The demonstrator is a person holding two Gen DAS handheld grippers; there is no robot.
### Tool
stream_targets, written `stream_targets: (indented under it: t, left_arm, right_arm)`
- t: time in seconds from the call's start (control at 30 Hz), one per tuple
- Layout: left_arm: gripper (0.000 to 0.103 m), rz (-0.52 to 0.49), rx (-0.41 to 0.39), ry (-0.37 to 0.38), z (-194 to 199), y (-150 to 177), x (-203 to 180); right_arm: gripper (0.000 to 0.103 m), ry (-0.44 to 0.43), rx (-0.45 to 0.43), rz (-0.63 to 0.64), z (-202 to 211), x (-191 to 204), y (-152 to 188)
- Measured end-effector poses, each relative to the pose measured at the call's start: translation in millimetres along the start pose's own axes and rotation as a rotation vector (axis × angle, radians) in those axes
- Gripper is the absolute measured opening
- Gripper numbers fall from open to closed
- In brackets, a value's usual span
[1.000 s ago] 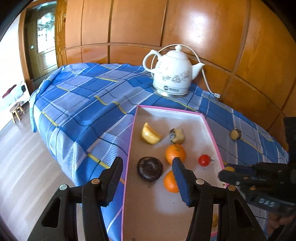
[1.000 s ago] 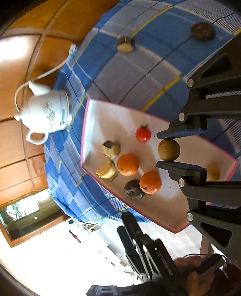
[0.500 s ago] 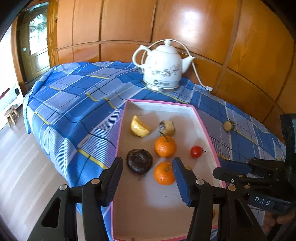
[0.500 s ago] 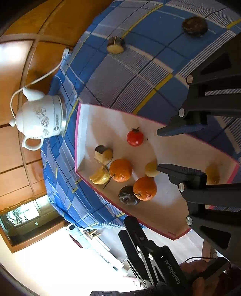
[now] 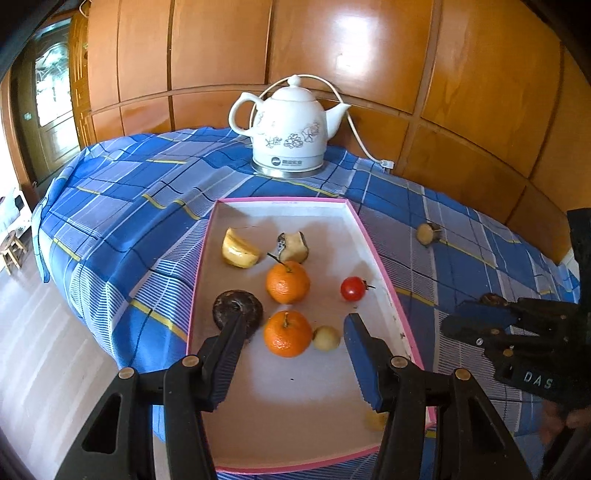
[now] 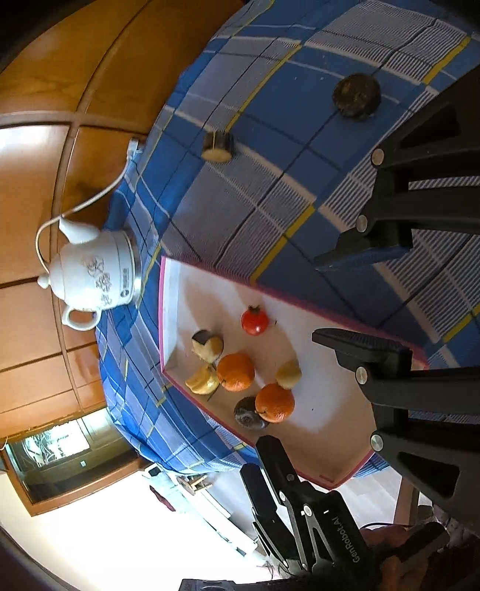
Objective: Organize fruits
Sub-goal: 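Move the left gripper to the dark cut piece while the right gripper approaches the dark brown fruit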
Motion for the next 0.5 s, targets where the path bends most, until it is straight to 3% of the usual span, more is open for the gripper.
stream_targets:
  t: [0.5]
  left_arm:
    - [0.056,-0.036,0.014,0.015,-1.3,3.0,-17.6]
  right_arm:
    - [0.033,0.098,-0.018,-0.064,28.6,-55.1,9.8]
Point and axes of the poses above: each gripper's, at about its wrist camera, not at the fingertips, and z roughly against the way its jaws point, x to its left, y to its underside, the point moved 7 cm from there along -z, roughly the way its jaws point, and after that the axes turned 3 degrees about z, right-handed, at the moved point
